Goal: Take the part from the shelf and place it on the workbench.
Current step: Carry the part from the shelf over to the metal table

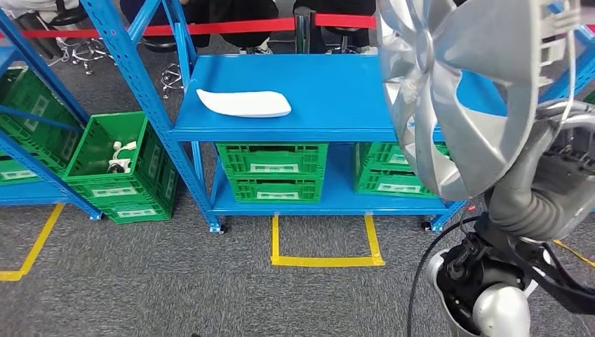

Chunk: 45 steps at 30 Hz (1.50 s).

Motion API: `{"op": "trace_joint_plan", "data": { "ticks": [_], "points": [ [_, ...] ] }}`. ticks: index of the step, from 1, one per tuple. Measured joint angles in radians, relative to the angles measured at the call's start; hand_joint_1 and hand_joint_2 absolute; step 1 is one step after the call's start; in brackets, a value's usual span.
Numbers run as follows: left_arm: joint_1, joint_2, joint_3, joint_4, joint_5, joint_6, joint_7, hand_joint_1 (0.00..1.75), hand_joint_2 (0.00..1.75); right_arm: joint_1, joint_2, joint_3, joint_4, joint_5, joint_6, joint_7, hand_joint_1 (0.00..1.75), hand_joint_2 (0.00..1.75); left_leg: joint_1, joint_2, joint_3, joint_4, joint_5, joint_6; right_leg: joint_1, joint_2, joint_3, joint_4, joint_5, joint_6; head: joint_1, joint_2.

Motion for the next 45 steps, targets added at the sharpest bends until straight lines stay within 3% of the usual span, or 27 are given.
{"op": "trace_joint_plan", "data": {
  "ticks": [1, 3, 5, 7, 9, 11, 12, 15, 16, 18, 19, 21, 23, 24, 26, 28, 30, 31, 32, 34, 36, 38, 39, 41, 42, 43, 45],
  "points": [
    [0.000, 0.000, -0.002, 0.000, 0.000, 0.000, 0.000, 0.00, 1.75, 0.000, 0.000, 0.001, 0.002, 0.003, 0.000, 0.001, 1.75, 1.75, 0.002, -0.001, -0.007, 0.059, -0.021, -0.004, 0.001, -0.001, -0.018, 0.005, 0.011, 0.000, -0.002, 0.000],
    [0.000, 0.000, -0.005, 0.000, 0.000, 0.000, 0.000, 0.00, 1.75, 0.000, 0.000, 0.005, 0.006, 0.005, 0.000, 0.004, 1.75, 1.75, 0.006, -0.001, 0.012, 0.107, 0.010, -0.010, 0.000, -0.004, -0.059, 0.022, 0.029, 0.004, -0.006, 0.000],
    [-0.002, 0.000, -0.011, 0.000, -0.002, 0.000, -0.001, 0.00, 1.75, 0.000, 0.000, 0.008, 0.009, 0.005, 0.000, 0.012, 1.75, 1.75, 0.010, 0.000, 0.093, 0.036, 0.057, -0.012, -0.001, -0.005, -0.097, 0.045, 0.041, 0.011, -0.011, 0.000],
    [-0.006, 0.000, -0.018, -0.001, -0.005, 0.000, -0.003, 0.00, 1.75, -0.001, 0.000, 0.010, 0.011, 0.003, 0.000, 0.020, 1.75, 1.75, 0.010, 0.001, 0.198, -0.102, 0.037, -0.006, 0.000, -0.007, -0.126, 0.069, 0.050, 0.021, -0.020, 0.000],
    [-0.010, -0.001, -0.021, -0.002, -0.008, 0.000, -0.006, 0.00, 1.75, -0.003, 0.000, 0.012, 0.014, -0.003, 0.000, 0.023, 1.75, 1.75, 0.006, -0.001, 0.240, -0.180, 0.007, 0.006, 0.000, -0.010, -0.142, 0.080, 0.066, 0.032, -0.026, 0.000],
    [-0.009, -0.002, -0.024, -0.001, -0.009, 0.000, -0.006, 0.00, 1.75, -0.006, 0.001, 0.016, 0.017, -0.009, 0.000, 0.023, 1.75, 1.75, 0.007, -0.002, 0.221, -0.186, 0.019, 0.024, -0.002, -0.008, -0.158, 0.082, 0.076, 0.044, -0.027, 0.000],
    [-0.007, -0.002, -0.026, -0.001, -0.010, 0.000, -0.006, 0.00, 1.75, -0.008, 0.001, 0.019, 0.019, -0.012, 0.000, 0.023, 1.75, 1.75, 0.008, -0.001, 0.210, -0.186, 0.030, 0.032, -0.003, -0.006, -0.167, 0.094, 0.056, 0.050, -0.026, 0.000],
    [-0.007, -0.003, -0.035, 0.000, -0.010, 0.000, -0.004, 0.00, 1.75, -0.013, 0.000, 0.026, 0.026, -0.016, 0.000, 0.022, 1.75, 1.75, 0.009, 0.000, 0.170, -0.188, 0.067, 0.048, -0.008, 0.000, -0.193, 0.233, -0.088, 0.064, -0.017, 0.000],
    [-0.007, -0.002, -0.037, 0.000, -0.010, 0.000, -0.003, 0.00, 1.75, -0.014, 0.001, 0.028, 0.029, -0.017, 0.000, 0.022, 1.75, 1.75, 0.007, 0.000, 0.156, -0.188, 0.079, 0.050, -0.009, 0.000, -0.195, 0.291, -0.121, 0.065, -0.012, 0.000],
    [-0.007, 0.000, -0.039, 0.000, -0.010, -0.001, 0.000, 0.00, 1.75, -0.016, 0.001, 0.032, 0.033, -0.017, 0.000, 0.022, 1.75, 1.75, 0.003, 0.002, 0.126, -0.186, 0.102, 0.050, -0.008, 0.001, -0.172, 0.340, -0.110, 0.062, -0.004, 0.000],
    [-0.007, 0.001, -0.041, 0.000, -0.010, -0.003, 0.002, 0.00, 1.75, -0.017, 0.001, 0.034, 0.035, -0.016, 0.000, 0.022, 1.75, 1.75, 0.001, 0.002, 0.111, -0.186, 0.114, 0.049, -0.008, 0.002, -0.143, 0.320, -0.082, 0.057, 0.000, 0.000],
    [-0.007, 0.002, -0.045, 0.000, -0.010, -0.009, 0.005, 0.00, 1.75, -0.018, 0.001, 0.038, 0.038, -0.016, 0.000, 0.021, 1.75, 1.75, -0.003, 0.003, 0.087, -0.185, 0.136, 0.045, -0.003, 0.006, -0.045, 0.200, -0.044, 0.044, 0.008, 0.000],
    [-0.008, 0.003, -0.046, 0.000, -0.010, -0.019, 0.007, 0.00, 1.75, -0.019, 0.001, 0.040, 0.040, -0.015, 0.000, 0.020, 1.75, 1.75, -0.008, 0.005, 0.072, -0.184, 0.159, 0.038, 0.002, 0.009, 0.044, 0.063, -0.051, 0.030, 0.012, 0.000],
    [-0.008, 0.003, -0.046, 0.000, -0.009, -0.025, 0.008, 0.00, 1.75, -0.018, 0.001, 0.042, 0.040, -0.014, 0.000, 0.019, 1.75, 1.75, -0.009, 0.008, 0.065, -0.186, 0.171, 0.032, 0.004, 0.010, 0.064, 0.024, -0.056, 0.025, 0.011, 0.000],
    [-0.005, 0.003, -0.047, 0.000, -0.009, -0.031, 0.010, 0.00, 1.75, -0.016, 0.002, 0.047, 0.042, -0.010, 0.000, 0.018, 1.75, 1.75, -0.011, 0.011, 0.050, -0.187, 0.186, 0.021, 0.004, 0.007, 0.054, 0.002, -0.047, 0.017, 0.007, 0.000],
    [-0.002, 0.004, -0.047, 0.000, -0.009, -0.034, 0.013, 0.00, 1.75, -0.012, 0.003, 0.050, 0.044, -0.006, 0.000, 0.018, 1.75, 1.75, -0.010, 0.009, 0.032, -0.145, 0.131, 0.009, 0.001, 0.002, 0.034, -0.005, -0.026, 0.005, -0.002, 0.000],
    [-0.002, 0.004, -0.047, 0.000, -0.010, -0.035, 0.014, 0.00, 1.75, -0.010, 0.004, 0.052, 0.046, -0.003, 0.000, 0.018, 1.75, 1.75, -0.005, 0.003, 0.008, -0.031, 0.023, 0.001, 0.003, 0.000, 0.007, 0.001, -0.004, -0.005, -0.015, 0.000],
    [-0.002, 0.004, -0.048, 0.000, -0.010, -0.036, 0.015, 0.00, 1.75, -0.010, 0.005, 0.053, 0.047, -0.002, 0.000, 0.019, 1.75, 1.75, -0.004, 0.001, -0.002, 0.033, -0.014, -0.001, 0.005, -0.001, -0.010, 0.007, 0.005, -0.007, -0.019, 0.000],
    [-0.003, 0.004, -0.048, 0.000, -0.011, -0.039, 0.015, 0.00, 1.75, -0.009, 0.005, 0.054, 0.048, 0.000, 0.000, 0.019, 1.75, 1.75, -0.004, 0.000, -0.005, 0.083, -0.027, -0.002, 0.008, -0.002, -0.029, 0.015, 0.014, -0.008, -0.021, 0.000],
    [-0.003, 0.004, -0.050, 0.000, -0.011, -0.043, 0.017, 0.00, 1.75, -0.008, 0.005, 0.056, 0.049, 0.000, 0.000, 0.021, 1.75, 1.75, -0.005, 0.000, 0.031, 0.094, 0.011, 0.003, 0.013, -0.003, -0.068, 0.033, 0.028, -0.009, -0.024, 0.000],
    [-0.004, 0.005, -0.052, 0.000, -0.011, -0.043, 0.017, 0.00, 1.75, -0.005, 0.005, 0.057, 0.050, -0.004, 0.000, 0.023, 1.75, 1.75, -0.011, -0.001, 0.127, -0.011, 0.048, 0.020, 0.018, -0.003, -0.100, 0.051, 0.040, -0.008, -0.025, 0.000],
    [-0.006, 0.007, -0.053, 0.000, -0.011, -0.044, 0.017, 0.00, 1.75, -0.002, 0.005, 0.059, 0.050, -0.008, 0.000, 0.022, 1.75, 1.75, -0.019, -0.001, 0.222, -0.146, 0.034, 0.037, 0.021, -0.006, -0.118, 0.063, 0.054, -0.002, -0.025, 0.000],
    [-0.007, 0.007, -0.053, 0.000, -0.011, -0.044, 0.017, 0.00, 1.75, -0.001, 0.005, 0.059, 0.050, -0.010, 0.000, 0.022, 1.75, 1.75, -0.023, -0.001, 0.247, -0.187, 0.025, 0.042, 0.020, -0.008, -0.123, 0.065, 0.062, 0.002, -0.024, 0.000],
    [-0.007, 0.006, -0.054, 0.000, -0.011, -0.045, 0.017, 0.00, 1.75, -0.001, 0.005, 0.062, 0.050, -0.014, 0.000, 0.021, 1.75, 1.75, -0.021, -0.002, 0.247, -0.215, 0.032, 0.046, 0.019, -0.009, -0.132, 0.064, 0.074, 0.010, -0.027, 0.000],
    [-0.007, 0.005, -0.054, 0.000, -0.011, -0.045, 0.018, 0.00, 1.75, 0.000, 0.005, 0.063, 0.051, -0.016, 0.000, 0.020, 1.75, 1.75, -0.017, -0.002, 0.240, -0.222, 0.042, 0.051, 0.019, -0.006, -0.140, 0.071, 0.062, 0.016, -0.027, 0.000],
    [-0.007, 0.004, -0.054, 0.000, -0.011, -0.046, 0.019, 0.00, 1.75, 0.000, 0.005, 0.065, 0.052, -0.015, 0.000, 0.020, 1.75, 1.75, -0.013, -0.001, 0.231, -0.228, 0.054, 0.055, 0.017, -0.002, -0.150, 0.093, 0.033, 0.023, -0.026, 0.000],
    [-0.008, 0.002, -0.054, 0.000, -0.011, -0.046, 0.020, 0.00, 1.75, 0.001, 0.006, 0.070, 0.056, -0.014, 0.000, 0.021, 1.75, 1.75, -0.009, -0.001, 0.207, -0.232, 0.077, 0.061, 0.009, 0.004, -0.171, 0.191, -0.064, 0.040, -0.021, 0.000]
  ]
}}
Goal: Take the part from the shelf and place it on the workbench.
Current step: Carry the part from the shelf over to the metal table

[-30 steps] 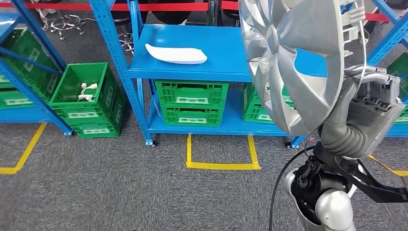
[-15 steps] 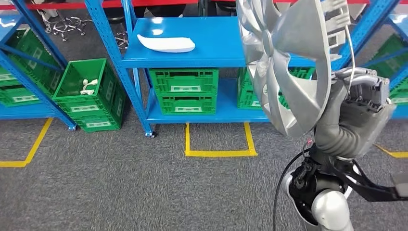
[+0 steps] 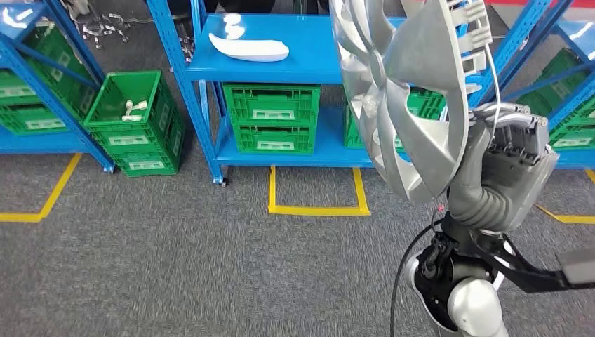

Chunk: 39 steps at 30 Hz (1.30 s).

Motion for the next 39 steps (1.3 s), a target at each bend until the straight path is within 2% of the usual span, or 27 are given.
{"op": "trace_joint_plan", "data": {
  "ticks": [1, 2, 3, 4, 6, 8, 9, 11, 12, 14, 16, 17, 18, 19, 20, 22, 24, 26, 28, 29, 31, 32, 33, 34, 35, 37, 39],
  "points": [
    [0.000, -0.001, 0.000, 0.000, 0.000, 0.000, 0.000, 0.00, 1.75, 0.001, 0.000, 0.002, 0.003, 0.002, 0.000, 0.001, 1.75, 1.75, 0.001, 0.001, -0.014, 0.002, 0.011, 0.000, -0.006, 0.001, -0.007, 0.063, -0.040, 0.007, 0.001, 0.000],
    [0.000, -0.002, 0.000, 0.000, 0.000, 0.000, 0.001, 0.00, 1.75, 0.002, 0.000, 0.005, 0.006, 0.004, 0.000, 0.004, 1.75, 1.75, 0.002, 0.002, -0.029, 0.004, 0.021, -0.003, -0.012, 0.001, -0.007, 0.113, -0.059, 0.014, 0.002, 0.000],
    [0.000, -0.003, 0.000, 0.000, 0.000, 0.000, 0.001, 0.00, 1.75, 0.002, 0.000, 0.007, 0.009, 0.007, 0.000, 0.006, 1.75, 1.75, 0.004, 0.004, -0.045, 0.008, 0.030, -0.006, -0.017, 0.001, 0.002, 0.138, -0.053, 0.020, 0.002, 0.000],
    [0.000, -0.003, 0.000, 0.000, 0.000, 0.000, 0.001, 0.00, 1.75, 0.003, 0.000, 0.010, 0.012, 0.011, 0.000, 0.008, 1.75, 1.75, 0.006, 0.006, -0.061, 0.014, 0.039, -0.010, -0.022, 0.001, 0.024, 0.130, -0.029, 0.025, 0.003, 0.000],
    [0.000, -0.003, 0.000, 0.000, 0.000, 0.000, 0.002, 0.00, 1.75, 0.002, 0.000, 0.014, 0.017, 0.019, 0.000, 0.013, 1.75, 1.75, 0.011, 0.009, -0.092, 0.026, 0.053, -0.021, -0.033, 0.002, 0.104, 0.025, 0.024, 0.035, 0.005, 0.000],
    [-0.001, -0.003, 0.000, 0.000, 0.000, -0.006, 0.005, 0.00, 1.75, 0.002, 0.000, 0.017, 0.019, 0.023, 0.000, 0.017, 1.75, 1.75, 0.011, 0.012, -0.115, 0.038, 0.064, -0.035, -0.036, 0.008, 0.187, -0.111, 0.026, 0.034, 0.009, 0.000],
    [-0.001, -0.002, 0.000, 0.000, -0.001, -0.011, 0.008, 0.00, 1.75, 0.002, 0.000, 0.018, 0.021, 0.021, 0.000, 0.017, 1.75, 1.75, 0.010, 0.014, -0.124, 0.042, 0.072, -0.042, -0.035, 0.010, 0.206, -0.150, 0.016, 0.029, 0.011, 0.000],
    [0.000, -0.002, -0.003, 0.000, -0.003, -0.020, 0.016, 0.00, 1.75, 0.004, 0.000, 0.020, 0.025, 0.007, 0.000, 0.012, 1.75, 1.75, 0.011, 0.017, -0.135, 0.044, 0.085, -0.055, -0.032, 0.012, 0.204, -0.169, 0.011, 0.011, 0.010, 0.000],
    [0.000, -0.002, -0.005, 0.000, -0.004, -0.022, 0.019, 0.00, 1.75, 0.005, 0.000, 0.021, 0.028, -0.001, 0.000, 0.009, 1.75, 1.75, 0.013, 0.017, -0.141, 0.051, 0.078, -0.061, -0.031, 0.011, 0.197, -0.168, 0.017, 0.001, 0.008, 0.000],
    [0.001, -0.002, -0.011, 0.000, -0.004, -0.023, 0.022, 0.00, 1.75, 0.008, 0.000, 0.022, 0.034, -0.011, 0.000, 0.004, 1.75, 1.75, 0.016, 0.012, -0.166, 0.112, 0.020, -0.068, -0.030, 0.007, 0.185, -0.169, 0.031, -0.019, 0.002, 0.000],
    [0.001, -0.002, -0.015, 0.000, -0.004, -0.023, 0.024, 0.00, 1.75, 0.011, 0.000, 0.023, 0.037, -0.014, 0.000, 0.000, 1.75, 1.75, 0.016, 0.005, -0.208, 0.239, -0.063, -0.071, -0.023, 0.004, 0.171, -0.168, 0.042, -0.030, -0.005, 0.000],
    [0.000, -0.002, -0.017, 0.000, -0.004, -0.023, 0.024, 0.00, 1.75, 0.013, 0.000, 0.023, 0.039, -0.015, 0.000, -0.001, 1.75, 1.75, 0.015, 0.003, -0.223, 0.295, -0.085, -0.071, -0.019, 0.002, 0.164, -0.167, 0.047, -0.033, -0.007, 0.000],
    [0.000, -0.003, -0.017, 0.000, -0.004, -0.024, 0.024, 0.00, 1.75, 0.015, 0.000, 0.024, 0.040, -0.016, 0.000, -0.002, 1.75, 1.75, 0.014, 0.001, -0.224, 0.324, -0.088, -0.069, -0.014, 0.000, 0.157, -0.166, 0.052, -0.035, -0.007, 0.000],
    [0.001, -0.003, -0.018, 0.000, -0.004, -0.024, 0.024, 0.00, 1.75, 0.016, 0.000, 0.024, 0.042, -0.016, 0.000, -0.002, 1.75, 1.75, 0.013, 0.001, -0.207, 0.315, -0.072, -0.064, -0.009, 0.000, 0.151, -0.164, 0.055, -0.036, -0.007, 0.000],
    [0.001, -0.003, -0.018, 0.000, -0.004, -0.024, 0.025, 0.00, 1.75, 0.017, 0.000, 0.025, 0.043, -0.016, 0.000, -0.002, 1.75, 1.75, 0.011, 0.000, -0.172, 0.270, -0.046, -0.057, -0.004, -0.001, 0.147, -0.161, 0.056, -0.037, -0.007, 0.000],
    [0.000, -0.001, -0.018, 0.000, -0.004, -0.024, 0.025, 0.00, 1.75, 0.017, 0.000, 0.026, 0.043, -0.016, 0.000, -0.002, 1.75, 1.75, 0.004, -0.004, -0.083, 0.135, -0.007, -0.032, 0.002, -0.001, 0.140, -0.155, 0.057, -0.036, -0.006, 0.000],
    [0.000, 0.002, -0.018, 0.000, -0.004, -0.024, 0.025, 0.00, 1.75, 0.017, 0.000, 0.028, 0.043, -0.016, 0.000, -0.003, 1.75, 1.75, -0.004, -0.004, -0.037, 0.056, 0.002, -0.018, 0.002, -0.003, 0.135, -0.151, 0.060, -0.030, -0.004, 0.000],
    [0.001, 0.003, -0.018, 0.000, -0.004, -0.025, 0.025, 0.00, 1.75, 0.017, 0.000, 0.029, 0.043, -0.013, 0.000, -0.002, 1.75, 1.75, -0.006, -0.002, -0.032, 0.037, 0.005, -0.017, 0.000, -0.005, 0.133, -0.150, 0.063, -0.022, -0.003, 0.000],
    [0.000, 0.004, -0.019, 0.000, -0.004, -0.025, 0.025, 0.00, 1.75, 0.015, -0.003, 0.032, 0.043, 0.007, 0.000, 0.004, 1.75, 1.75, 0.001, -0.002, -0.029, 0.019, 0.012, -0.014, 0.000, -0.002, 0.122, -0.129, 0.042, -0.012, -0.001, 0.000],
    [0.000, 0.004, -0.019, 0.000, -0.003, -0.024, 0.026, 0.00, 1.75, 0.013, -0.005, 0.033, 0.044, 0.024, 0.000, 0.009, 1.75, 1.75, 0.005, -0.002, -0.028, 0.010, 0.016, -0.011, -0.001, 0.001, 0.106, -0.093, 0.016, -0.005, 0.002, 0.000],
    [0.000, 0.002, -0.022, 0.000, -0.001, -0.024, 0.028, 0.00, 1.75, 0.011, -0.007, 0.038, 0.044, 0.058, 0.000, 0.018, 1.75, 1.75, 0.007, -0.003, -0.032, 0.008, 0.022, -0.008, -0.010, 0.003, 0.057, 0.027, -0.051, 0.009, 0.010, 0.000],
    [0.002, 0.001, -0.024, 0.000, 0.001, -0.024, 0.030, 0.00, 1.75, 0.010, -0.008, 0.041, 0.045, 0.071, 0.000, 0.023, 1.75, 1.75, 0.007, -0.006, -0.034, 0.008, 0.023, -0.008, -0.014, 0.003, 0.036, 0.083, -0.074, 0.015, 0.012, 0.000],
    [0.003, 0.000, -0.025, 0.000, 0.002, -0.024, 0.031, 0.00, 1.75, 0.011, -0.008, 0.043, 0.048, 0.081, 0.000, 0.027, 1.75, 1.75, 0.007, -0.010, -0.036, 0.009, 0.024, -0.009, -0.018, 0.003, 0.027, 0.113, -0.078, 0.020, 0.013, 0.000],
    [0.003, 0.000, -0.027, 0.000, 0.003, -0.025, 0.032, 0.00, 1.75, 0.011, -0.009, 0.044, 0.050, 0.089, 0.000, 0.030, 1.75, 1.75, 0.008, -0.015, -0.037, 0.010, 0.026, -0.011, -0.022, 0.004, 0.033, 0.108, -0.063, 0.023, 0.015, 0.000],
    [0.003, 0.000, -0.029, 0.000, 0.004, -0.025, 0.032, 0.00, 1.75, 0.011, -0.009, 0.046, 0.052, 0.094, 0.000, 0.033, 1.75, 1.75, 0.009, -0.023, -0.038, 0.012, 0.027, -0.013, -0.026, 0.006, 0.054, 0.067, -0.031, 0.026, 0.016, 0.000],
    [0.001, -0.001, -0.032, 0.000, 0.005, -0.029, 0.034, 0.00, 1.75, 0.011, -0.010, 0.049, 0.053, 0.103, 0.000, 0.034, 1.75, 1.75, 0.008, -0.040, -0.044, 0.018, 0.028, -0.020, -0.033, 0.039, 0.114, -0.058, 0.036, 0.026, 0.019, 0.000],
    [-0.003, -0.002, -0.035, 0.000, 0.006, -0.032, 0.038, 0.00, 1.75, 0.013, -0.011, 0.052, 0.052, 0.117, 0.000, 0.036, 1.75, 1.75, 0.009, -0.060, -0.060, 0.026, 0.034, -0.033, -0.037, 0.071, 0.146, -0.137, 0.058, 0.019, 0.022, 0.000]
  ]
}}
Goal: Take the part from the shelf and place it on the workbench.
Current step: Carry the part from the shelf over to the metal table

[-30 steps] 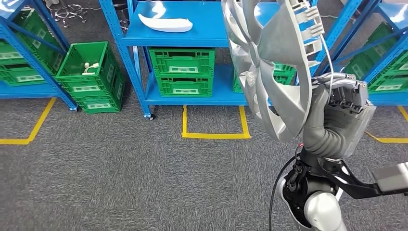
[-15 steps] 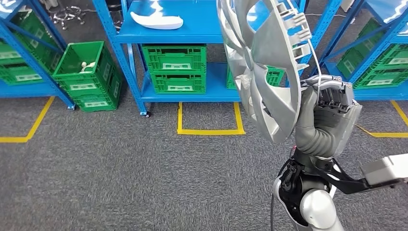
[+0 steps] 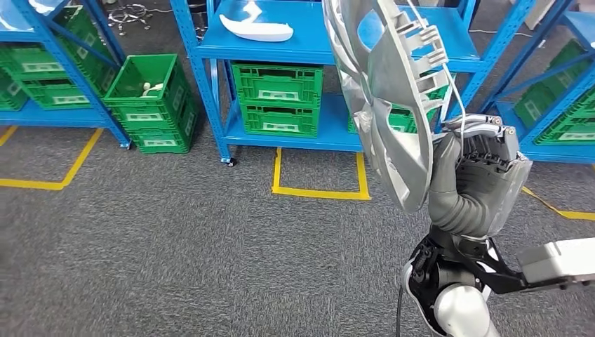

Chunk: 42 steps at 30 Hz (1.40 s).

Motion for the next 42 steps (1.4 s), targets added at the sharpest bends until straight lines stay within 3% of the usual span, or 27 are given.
{"op": "trace_joint_plan", "data": {
  "ticks": [2, 4, 5, 7, 9, 10, 12, 13, 15, 16, 18, 19, 20, 22, 24, 25, 26, 29, 31, 32, 33, 35, 37, 39, 40, 41, 42],
  "points": [
    [0.000, 0.000, -0.001, 0.000, 0.003, -0.004, 0.006, 0.00, 1.75, 0.006, -0.001, 0.004, -0.001, 0.025, 0.000, 0.011, 1.75, 1.75, 0.003, -0.022, -0.019, 0.005, 0.010, -0.016, 0.001, -0.009, -0.002, -0.013, -0.005, -0.012, 0.001, 0.000],
    [0.004, 0.000, -0.003, 0.000, 0.006, -0.010, 0.009, 0.00, 1.75, 0.014, -0.002, 0.006, -0.003, 0.047, 0.000, 0.026, 1.75, 1.75, 0.003, 0.001, -0.037, 0.022, 0.000, -0.027, 0.002, -0.034, -0.005, -0.016, -0.001, -0.025, -0.001, 0.000],
    [0.005, 0.001, -0.004, 0.001, 0.007, -0.012, 0.009, 0.00, 1.75, 0.018, -0.003, 0.007, -0.006, 0.053, 0.000, 0.031, 1.75, 1.75, 0.003, 0.026, -0.052, 0.053, -0.021, -0.032, 0.002, -0.048, -0.006, -0.018, 0.002, -0.032, -0.005, 0.000],
    [0.004, 0.001, -0.005, 0.001, 0.008, -0.016, 0.005, 0.00, 1.75, 0.024, -0.004, 0.007, -0.010, 0.058, 0.000, 0.031, 1.75, 1.75, 0.005, 0.069, -0.105, 0.173, -0.088, -0.039, 0.006, -0.073, -0.009, -0.017, 0.004, -0.041, -0.016, 0.000],
    [0.004, 0.001, -0.006, 0.000, 0.009, -0.016, 0.000, 0.00, 1.75, 0.026, -0.006, 0.009, -0.012, 0.059, 0.000, 0.029, 1.75, 1.75, 0.008, 0.069, -0.149, 0.284, -0.129, -0.043, 0.010, -0.099, -0.012, -0.014, 0.003, -0.043, -0.021, 0.000],
    [0.004, 0.000, -0.007, 0.000, 0.009, -0.016, -0.002, 0.00, 1.75, 0.025, -0.006, 0.010, -0.012, 0.060, 0.000, 0.028, 1.75, 1.75, 0.009, 0.069, -0.149, 0.293, -0.123, -0.043, 0.011, -0.111, -0.012, -0.012, 0.003, -0.043, -0.022, 0.000],
    [0.004, 0.000, -0.008, 0.000, 0.009, -0.015, -0.005, 0.00, 1.75, 0.024, -0.007, 0.014, -0.012, 0.061, 0.000, 0.028, 1.75, 1.75, 0.007, 0.085, -0.092, 0.200, -0.068, -0.039, 0.012, -0.129, -0.011, -0.009, 0.001, -0.041, -0.024, 0.000],
    [0.004, -0.001, -0.008, 0.000, 0.009, -0.014, -0.005, 0.00, 1.75, 0.024, -0.007, 0.015, -0.013, 0.062, 0.000, 0.027, 1.75, 1.75, 0.002, 0.117, -0.055, 0.132, -0.044, -0.035, 0.014, -0.137, -0.011, -0.007, 0.000, -0.039, -0.025, 0.000],
    [0.001, 0.000, -0.008, 0.000, 0.009, -0.013, -0.007, 0.00, 1.75, 0.024, -0.008, 0.018, -0.016, 0.064, 0.000, 0.027, 1.75, 1.75, -0.009, 0.168, -0.011, 0.040, -0.021, -0.023, 0.021, -0.154, -0.012, -0.002, -0.004, -0.031, -0.025, 0.000],
    [0.000, 0.000, -0.008, 0.000, 0.009, -0.013, -0.007, 0.00, 1.75, 0.024, -0.009, 0.019, -0.017, 0.065, 0.000, 0.027, 1.75, 1.75, -0.014, 0.177, -0.009, 0.029, -0.024, -0.017, 0.024, -0.165, -0.013, 0.000, -0.005, -0.027, -0.025, 0.000],
    [0.000, 0.000, -0.008, 0.000, 0.008, -0.013, -0.007, 0.00, 1.75, 0.023, -0.010, 0.023, -0.019, 0.067, 0.000, 0.026, 1.75, 1.75, -0.014, 0.147, -0.016, 0.027, -0.018, -0.003, 0.023, -0.185, -0.012, 0.001, -0.010, -0.018, -0.022, 0.000],
    [0.000, 0.000, -0.008, 0.000, 0.008, -0.014, -0.007, 0.00, 1.75, 0.024, -0.011, 0.026, -0.019, 0.067, 0.000, 0.026, 1.75, 1.75, -0.012, 0.129, -0.019, 0.026, -0.014, 0.004, 0.020, -0.175, -0.013, 0.010, -0.022, -0.013, -0.021, 0.000],
    [-0.001, -0.001, -0.008, 0.000, 0.006, -0.015, -0.007, 0.00, 1.75, 0.024, -0.013, 0.028, -0.020, 0.065, 0.000, 0.026, 1.75, 1.75, -0.011, 0.111, -0.021, 0.025, -0.009, 0.011, 0.018, -0.152, -0.023, 0.037, -0.044, -0.008, -0.018, 0.000],
    [-0.003, -0.002, -0.008, 0.000, 0.003, -0.017, -0.005, 0.00, 1.75, 0.026, -0.019, 0.032, -0.020, 0.056, -0.001, 0.025, 1.75, 1.75, -0.010, 0.075, -0.026, 0.024, -0.001, 0.023, 0.015, -0.093, -0.067, 0.151, -0.113, -0.004, -0.009, 0.000],
    [-0.001, -0.003, -0.008, 0.000, -0.001, -0.018, -0.002, 0.00, 1.75, 0.027, -0.024, 0.034, -0.020, 0.038, -0.001, 0.022, 1.75, 1.75, -0.014, 0.039, -0.029, 0.024, 0.003, 0.030, 0.018, -0.072, -0.117, 0.272, -0.161, -0.007, 0.002, 0.000],
    [0.000, -0.002, -0.008, 0.001, -0.003, -0.018, 0.001, 0.00, 1.75, 0.028, -0.026, 0.034, -0.019, 0.025, -0.001, 0.020, 1.75, 1.75, -0.016, 0.021, -0.030, 0.025, 0.005, 0.032, 0.019, -0.069, -0.127, 0.293, -0.157, -0.011, 0.007, 0.000],
    [0.002, -0.002, -0.008, 0.001, -0.004, -0.018, 0.003, 0.00, 1.75, 0.028, -0.027, 0.035, -0.019, 0.011, -0.001, 0.016, 1.75, 1.75, -0.018, 0.005, -0.029, 0.025, 0.007, 0.033, 0.021, -0.065, -0.119, 0.273, -0.132, -0.016, 0.011, 0.000],
    [0.004, 0.000, -0.010, 0.001, -0.008, -0.017, 0.009, 0.00, 1.75, 0.027, -0.032, 0.038, -0.018, -0.014, -0.001, -0.004, 1.75, 1.75, -0.022, -0.033, -0.030, 0.026, 0.011, 0.030, 0.024, -0.024, -0.044, 0.086, -0.023, -0.039, 0.019, 0.000],
    [0.004, 0.002, -0.012, 0.001, -0.008, -0.014, 0.015, 0.00, 1.75, 0.025, -0.034, 0.042, -0.018, -0.013, -0.001, -0.020, 1.75, 1.75, -0.020, -0.046, -0.039, 0.027, 0.017, 0.022, 0.026, -0.002, -0.020, 0.020, -0.003, -0.051, 0.019, 0.000],
    [0.005, 0.003, -0.013, 0.001, -0.007, -0.010, 0.019, 0.00, 1.75, 0.025, -0.034, 0.045, -0.019, -0.009, -0.001, -0.026, 1.75, 1.75, -0.019, -0.052, -0.045, 0.027, 0.021, 0.016, 0.027, -0.005, -0.019, 0.012, -0.003, -0.053, 0.019, 0.000],
    [0.007, 0.007, -0.013, 0.002, -0.006, -0.006, 0.022, 0.00, 1.75, 0.025, -0.034, 0.047, -0.019, -0.004, -0.001, -0.031, 1.75, 1.75, -0.019, -0.055, -0.050, 0.027, 0.023, 0.011, 0.025, -0.014, -0.017, 0.001, -0.001, -0.054, 0.020, 0.000],
    [0.009, 0.015, -0.014, 0.002, -0.004, 0.000, 0.027, 0.00, 1.75, 0.028, -0.034, 0.052, -0.021, 0.004, 0.000, -0.037, 1.75, 1.75, -0.024, -0.010, -0.065, 0.050, 0.003, 0.000, 0.018, -0.031, -0.014, -0.016, 0.008, -0.056, 0.014, 0.000],
    [0.006, 0.022, -0.015, 0.002, -0.003, 0.001, 0.028, 0.00, 1.75, 0.033, -0.034, 0.054, -0.023, 0.007, 0.000, -0.039, 1.75, 1.75, -0.019, 0.051, -0.108, 0.143, -0.057, -0.016, 0.015, -0.053, -0.011, -0.025, 0.014, -0.058, 0.002, 0.000],
    [0.004, 0.026, -0.015, 0.003, -0.003, 0.002, 0.028, 0.00, 1.75, 0.039, -0.035, 0.056, -0.025, 0.008, 0.000, -0.039, 1.75, 1.75, -0.001, 0.064, -0.163, 0.265, -0.110, -0.034, 0.013, -0.079, -0.012, -0.024, 0.013, -0.057, -0.006, 0.000],
    [0.004, 0.028, -0.015, 0.003, -0.003, 0.003, 0.028, 0.00, 1.75, 0.041, -0.035, 0.057, -0.025, 0.008, 0.000, -0.039, 1.75, 1.75, 0.007, 0.064, -0.174, 0.293, -0.113, -0.043, 0.010, -0.093, -0.012, -0.023, 0.012, -0.054, -0.008, 0.000],
    [0.004, 0.030, -0.015, 0.003, -0.003, 0.004, 0.028, 0.00, 1.75, 0.041, -0.035, 0.058, -0.025, 0.007, 0.000, -0.039, 1.75, 1.75, 0.013, 0.068, -0.167, 0.284, -0.098, -0.051, 0.007, -0.106, -0.011, -0.020, 0.009, -0.051, -0.010, 0.000],
    [0.004, 0.032, -0.015, 0.003, -0.003, 0.004, 0.028, 0.00, 1.75, 0.042, -0.035, 0.059, -0.026, 0.007, 0.000, -0.039, 1.75, 1.75, 0.018, 0.079, -0.139, 0.237, -0.069, -0.058, 0.004, -0.118, -0.011, -0.016, 0.006, -0.045, -0.012, 0.000]
  ]
}}
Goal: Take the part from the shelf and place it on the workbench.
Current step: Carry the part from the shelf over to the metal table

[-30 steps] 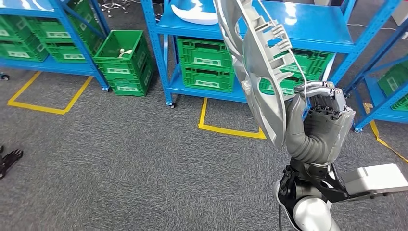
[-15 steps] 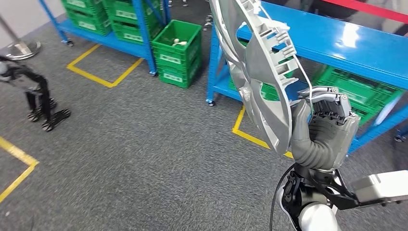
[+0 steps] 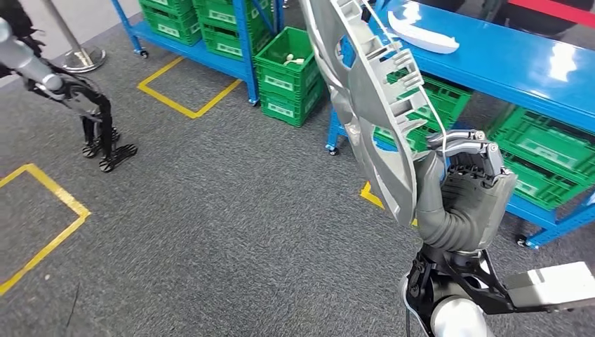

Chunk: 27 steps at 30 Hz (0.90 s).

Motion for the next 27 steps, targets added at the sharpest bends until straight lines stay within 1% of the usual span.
{"op": "trace_joint_plan", "data": {
  "ticks": [1, 2, 3, 4, 5, 6, 7, 8, 9, 10, 11, 12, 13, 14, 15, 16, 17, 18, 19, 20, 21, 22, 23, 24, 25, 26, 27],
  "points": [
    [0.000, 0.002, 0.000, 0.000, 0.000, 0.000, 0.000, 0.00, 1.75, 0.000, 0.000, 0.001, 0.000, 0.000, 0.000, 0.000, 1.75, 1.75, 0.004, 0.025, 0.038, -0.068, 0.029, -0.007, -0.003, -0.010, 0.000, 0.006, -0.005, 0.008, -0.003, 0.000],
    [-0.001, 0.002, 0.000, 0.000, 0.000, 0.000, 0.000, 0.00, 1.75, 0.000, 0.000, 0.002, -0.001, 0.000, 0.000, 0.000, 1.75, 1.75, 0.003, 0.054, 0.070, -0.128, 0.049, -0.008, -0.003, -0.019, 0.000, 0.014, -0.011, 0.017, -0.008, 0.000],
    [-0.002, 0.002, 0.000, 0.000, 0.000, 0.000, 0.000, 0.00, 1.75, 0.000, 0.000, 0.003, -0.002, 0.000, 0.000, 0.000, 1.75, 1.75, 0.001, 0.075, 0.091, -0.169, 0.059, -0.002, -0.001, -0.027, 0.000, 0.019, -0.016, 0.025, -0.011, 0.000],
    [-0.002, 0.002, -0.001, 0.000, 0.000, 0.000, 0.000, 0.00, 1.75, 0.000, 0.000, 0.004, -0.003, 0.000, 0.000, 0.000, 1.75, 1.75, -0.002, 0.088, 0.098, -0.188, 0.059, 0.008, 0.001, -0.034, 0.000, 0.023, -0.019, 0.032, -0.011, 0.000],
    [-0.002, 0.002, -0.001, 0.000, 0.000, 0.000, 0.000, 0.00, 1.75, -0.001, 0.000, 0.006, -0.003, 0.000, 0.000, 0.000, 1.75, 1.75, -0.005, 0.082, 0.096, -0.188, 0.057, 0.021, 0.003, -0.041, 0.001, 0.023, -0.019, 0.036, -0.010, 0.000],
    [-0.001, 0.002, -0.001, 0.000, 0.000, 0.001, 0.000, 0.00, 1.75, -0.001, 0.000, 0.008, -0.003, 0.000, 0.000, 0.000, 1.75, 1.75, -0.006, 0.069, 0.093, -0.187, 0.057, 0.032, 0.002, -0.049, 0.003, 0.022, -0.019, 0.039, -0.007, 0.000],
    [-0.001, 0.003, -0.001, 0.000, 0.003, 0.001, 0.001, 0.00, 1.75, -0.001, 0.000, 0.010, -0.003, -0.002, 0.000, 0.000, 1.75, 1.75, -0.006, 0.058, 0.091, -0.188, 0.059, 0.040, 0.000, -0.051, 0.004, 0.023, -0.024, 0.043, -0.004, 0.000],
    [-0.002, 0.003, -0.001, 0.000, 0.007, 0.003, 0.002, 0.00, 1.75, 0.000, -0.001, 0.011, -0.003, -0.005, 0.000, -0.002, 1.75, 1.75, -0.006, 0.043, 0.090, -0.188, 0.061, 0.048, -0.003, -0.040, 0.000, 0.036, -0.039, 0.045, -0.002, 0.000],
    [-0.003, 0.004, -0.001, 0.000, 0.013, 0.004, 0.005, 0.00, 1.75, 0.000, -0.002, 0.013, -0.003, -0.012, 0.000, -0.004, 1.75, 1.75, -0.005, 0.030, 0.089, -0.189, 0.063, 0.055, -0.004, -0.021, -0.013, 0.071, -0.065, 0.047, 0.002, 0.000],
    [-0.004, 0.005, -0.001, 0.000, 0.019, 0.006, 0.008, 0.00, 1.75, 0.001, -0.004, 0.015, -0.003, -0.021, 0.000, -0.008, 1.75, 1.75, -0.006, 0.016, 0.089, -0.189, 0.065, 0.061, -0.004, 0.004, -0.035, 0.126, -0.100, 0.046, 0.009, 0.000],
    [-0.005, 0.006, -0.001, 0.000, 0.023, 0.008, 0.010, 0.00, 1.75, 0.002, -0.006, 0.016, -0.003, -0.034, 0.000, -0.014, 1.75, 1.75, -0.009, 0.001, 0.088, -0.189, 0.066, 0.066, -0.002, 0.026, -0.065, 0.198, -0.136, 0.043, 0.016, 0.000],
    [-0.005, 0.007, -0.001, 0.000, 0.026, 0.009, 0.010, 0.00, 1.75, 0.002, -0.008, 0.016, -0.003, -0.049, 0.000, -0.021, 1.75, 1.75, -0.012, -0.015, 0.087, -0.189, 0.068, 0.070, 0.001, 0.038, -0.094, 0.264, -0.162, 0.040, 0.024, 0.000],
    [-0.004, 0.007, -0.002, 0.000, 0.027, 0.011, 0.007, 0.00, 1.75, 0.000, -0.011, 0.017, -0.003, -0.062, 0.000, -0.029, 1.75, 1.75, -0.016, -0.031, 0.087, -0.189, 0.069, 0.072, 0.004, 0.044, -0.114, 0.305, -0.169, 0.035, 0.029, 0.000],
    [-0.004, 0.008, -0.002, 0.001, 0.027, 0.016, 0.004, 0.00, 1.75, -0.003, -0.015, 0.018, -0.002, -0.073, 0.000, -0.035, 1.75, 1.75, -0.021, -0.047, 0.087, -0.189, 0.070, 0.075, 0.007, 0.048, -0.120, 0.310, -0.156, 0.029, 0.033, 0.000],
    [-0.004, 0.009, -0.002, 0.001, 0.027, 0.023, -0.001, 0.00, 1.75, -0.009, -0.018, 0.019, -0.002, -0.082, 0.000, -0.039, 1.75, 1.75, -0.025, -0.064, 0.088, -0.189, 0.071, 0.077, 0.011, 0.053, -0.109, 0.276, -0.124, 0.020, 0.035, 0.000],
    [-0.003, 0.009, -0.002, 0.001, 0.028, 0.031, -0.007, 0.00, 1.75, -0.018, -0.022, 0.021, -0.002, -0.088, 0.000, -0.041, 1.75, 1.75, -0.028, -0.079, 0.089, -0.189, 0.073, 0.078, 0.015, 0.066, -0.087, 0.215, -0.082, 0.010, 0.037, 0.000],
    [-0.004, 0.009, -0.002, 0.001, 0.029, 0.041, -0.012, 0.00, 1.75, -0.029, -0.026, 0.023, -0.002, -0.091, 0.000, -0.043, 1.75, 1.75, -0.032, -0.092, 0.088, -0.188, 0.074, 0.078, 0.017, 0.089, -0.062, 0.152, -0.048, -0.002, 0.036, 0.000],
    [-0.005, 0.008, -0.002, 0.001, 0.031, 0.049, -0.017, 0.00, 1.75, -0.039, -0.029, 0.025, -0.002, -0.092, 0.000, -0.045, 1.75, 1.75, -0.033, -0.104, 0.086, -0.187, 0.076, 0.077, 0.019, 0.109, -0.042, 0.099, -0.024, -0.010, 0.033, 0.000],
    [-0.005, 0.007, -0.002, 0.000, 0.033, 0.055, -0.022, 0.00, 1.75, -0.048, -0.032, 0.028, -0.001, -0.092, 0.000, -0.047, 1.75, 1.75, -0.032, -0.114, 0.082, -0.187, 0.079, 0.073, 0.020, 0.125, -0.030, 0.066, -0.015, -0.015, 0.031, 0.000],
    [-0.005, 0.007, -0.002, 0.000, 0.035, 0.059, -0.024, 0.00, 1.75, -0.057, -0.035, 0.031, -0.001, -0.092, 0.001, -0.049, 1.75, 1.75, -0.030, -0.124, 0.077, -0.187, 0.083, 0.069, 0.021, 0.130, -0.025, 0.053, -0.016, -0.018, 0.031, 0.000],
    [-0.003, 0.007, -0.002, 0.000, 0.036, 0.061, -0.024, 0.00, 1.75, -0.064, -0.038, 0.034, -0.001, -0.092, 0.002, -0.050, 1.75, 1.75, -0.027, -0.134, 0.073, -0.188, 0.087, 0.063, 0.022, 0.122, -0.023, 0.043, -0.014, -0.017, 0.031, 0.000],
    [-0.002, 0.008, -0.002, 0.000, 0.037, 0.062, -0.022, 0.00, 1.75, -0.070, -0.041, 0.037, -0.001, -0.091, 0.003, -0.051, 1.75, 1.75, -0.027, -0.130, 0.069, -0.188, 0.088, 0.057, 0.021, 0.110, -0.019, 0.034, -0.011, -0.016, 0.034, 0.000],
    [0.000, 0.008, -0.002, 0.001, 0.038, 0.062, -0.018, 0.00, 1.75, -0.073, -0.042, 0.041, 0.000, -0.089, 0.004, -0.050, 1.75, 1.75, -0.029, -0.106, 0.064, -0.182, 0.082, 0.052, 0.019, 0.098, -0.014, 0.023, -0.006, -0.016, 0.031, 0.000],
    [0.000, 0.009, -0.002, 0.001, 0.039, 0.061, -0.013, 0.00, 1.75, -0.074, -0.044, 0.044, 0.000, -0.088, 0.005, -0.050, 1.75, 1.75, -0.031, -0.074, 0.053, -0.162, 0.066, 0.046, 0.017, 0.085, -0.009, 0.012, 0.000, -0.016, 0.026, 0.000],
    [-0.001, 0.010, -0.003, 0.001, 0.038, 0.058, -0.006, 0.00, 1.75, -0.073, -0.046, 0.046, 0.000, -0.086, 0.006, -0.049, 1.75, 1.75, -0.030, -0.038, 0.033, -0.123, 0.039, 0.041, 0.016, 0.072, -0.006, 0.004, 0.004, -0.016, 0.021, 0.000],
    [-0.002, 0.010, -0.003, 0.001, 0.034, 0.054, 0.000, 0.00, 1.75, -0.071, -0.048, 0.048, 0.000, -0.085, 0.005, -0.049, 1.75, 1.75, -0.027, -0.015, 0.005, -0.065, 0.007, 0.033, 0.017, 0.059, -0.005, 0.002, 0.005, -0.018, 0.015, 0.000],
    [-0.003, 0.011, -0.004, 0.001, 0.030, 0.048, 0.006, 0.00, 1.75, -0.068, -0.049, 0.049, 0.001, -0.085, 0.004, -0.049, 1.75, 1.75, -0.020, -0.011, -0.026, -0.002, -0.022, 0.026, 0.017, 0.044, -0.005, 0.002, 0.005, -0.018, 0.012, 0.000]
  ]
}}
